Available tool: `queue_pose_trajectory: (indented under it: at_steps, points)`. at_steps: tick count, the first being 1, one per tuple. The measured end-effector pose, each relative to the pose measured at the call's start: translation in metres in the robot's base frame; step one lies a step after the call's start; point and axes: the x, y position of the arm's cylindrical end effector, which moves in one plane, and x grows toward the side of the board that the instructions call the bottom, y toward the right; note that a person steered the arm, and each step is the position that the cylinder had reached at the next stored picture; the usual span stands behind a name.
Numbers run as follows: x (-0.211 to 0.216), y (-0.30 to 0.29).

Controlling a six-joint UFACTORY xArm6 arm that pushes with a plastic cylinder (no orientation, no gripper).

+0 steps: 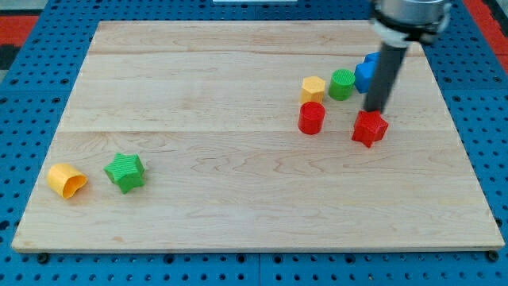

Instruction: Slide the blue cube towards the right side of the blue triangle

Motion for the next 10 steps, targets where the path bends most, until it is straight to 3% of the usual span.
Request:
queue_pose_trajectory:
  at_steps: [1,2,3,5,6,7,8,9,10]
  points:
    - [0.046,0.067]
    - [0.099,0.001]
    - [0.085,-0.085]
    - [-0.023,-0.083]
    - [-0.045,-0.039]
    - [-0.035,-0.04]
    - [-0.054,0.01]
    - [-0.097,0.068]
    - [-0.146,0.08]
